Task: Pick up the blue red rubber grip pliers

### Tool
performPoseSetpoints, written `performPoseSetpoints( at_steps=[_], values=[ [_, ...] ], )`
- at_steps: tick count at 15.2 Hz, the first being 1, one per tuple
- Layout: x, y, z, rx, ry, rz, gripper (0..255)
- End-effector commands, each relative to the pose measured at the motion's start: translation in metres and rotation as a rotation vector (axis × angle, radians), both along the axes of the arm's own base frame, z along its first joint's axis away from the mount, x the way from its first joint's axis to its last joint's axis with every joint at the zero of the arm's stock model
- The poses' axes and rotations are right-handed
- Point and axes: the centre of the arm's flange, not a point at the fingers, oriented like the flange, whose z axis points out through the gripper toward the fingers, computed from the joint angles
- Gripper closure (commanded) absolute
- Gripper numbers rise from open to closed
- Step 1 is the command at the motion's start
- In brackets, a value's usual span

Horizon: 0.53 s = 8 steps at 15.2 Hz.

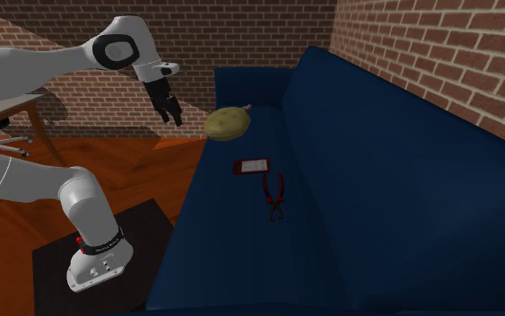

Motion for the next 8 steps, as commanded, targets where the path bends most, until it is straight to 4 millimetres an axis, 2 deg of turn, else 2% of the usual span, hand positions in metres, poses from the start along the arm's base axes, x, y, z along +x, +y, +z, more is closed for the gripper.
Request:
performPoseSetpoints(
  at_steps=[1,8],
  values=[
    [0.000,0.000,0.000,0.000,0.000,0.000,0],
    [0.062,-0.053,-0.050,0.010,0.023,-0.025,0]
  ],
)
